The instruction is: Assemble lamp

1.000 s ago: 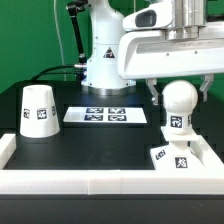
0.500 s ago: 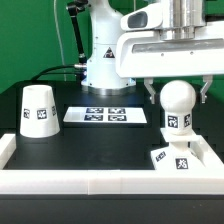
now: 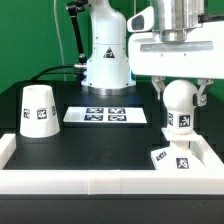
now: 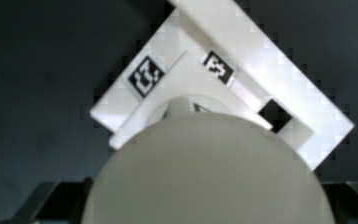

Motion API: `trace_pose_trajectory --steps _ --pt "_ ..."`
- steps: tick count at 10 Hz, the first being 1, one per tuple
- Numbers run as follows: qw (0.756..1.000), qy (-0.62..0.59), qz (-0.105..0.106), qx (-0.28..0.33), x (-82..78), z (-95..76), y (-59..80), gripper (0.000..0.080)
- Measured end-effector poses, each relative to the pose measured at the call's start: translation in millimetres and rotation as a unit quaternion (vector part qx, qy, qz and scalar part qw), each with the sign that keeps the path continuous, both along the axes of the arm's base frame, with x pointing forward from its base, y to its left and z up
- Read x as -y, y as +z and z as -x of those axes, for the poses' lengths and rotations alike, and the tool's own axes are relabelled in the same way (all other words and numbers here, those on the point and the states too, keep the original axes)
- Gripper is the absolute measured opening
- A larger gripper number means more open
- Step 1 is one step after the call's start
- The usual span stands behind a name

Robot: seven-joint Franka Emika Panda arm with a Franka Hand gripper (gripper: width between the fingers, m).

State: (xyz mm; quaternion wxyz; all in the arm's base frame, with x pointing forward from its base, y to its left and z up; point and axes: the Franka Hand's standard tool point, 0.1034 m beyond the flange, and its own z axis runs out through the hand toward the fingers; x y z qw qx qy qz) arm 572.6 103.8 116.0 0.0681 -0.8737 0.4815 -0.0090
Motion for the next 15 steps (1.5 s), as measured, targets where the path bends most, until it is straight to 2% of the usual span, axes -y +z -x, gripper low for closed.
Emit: trace_pose_trajectory --steps 5,8,9,10,11,15 --pt "0.977 -0.207 -0.035 -0.031 -3.3 1.1 -3.7 0.0579" --pt "0.964 -0.259 -0.050 -0.038 -4.8 0.6 -4.1 0.0580" --pt "0.968 -0.243 -0.048 -0.036 -5.1 0.7 -4.2 0.0580" --pt "0.974 -0.220 -0.046 -0.033 -5.7 0.9 -4.3 0.0672" --pt "0.979 -0.197 -0.044 -0.030 -8.3 1.5 -4.3 0.0694" --pt "1.000 0.011 -0.022 -0.001 -12.9 0.8 -2.7 0.0698"
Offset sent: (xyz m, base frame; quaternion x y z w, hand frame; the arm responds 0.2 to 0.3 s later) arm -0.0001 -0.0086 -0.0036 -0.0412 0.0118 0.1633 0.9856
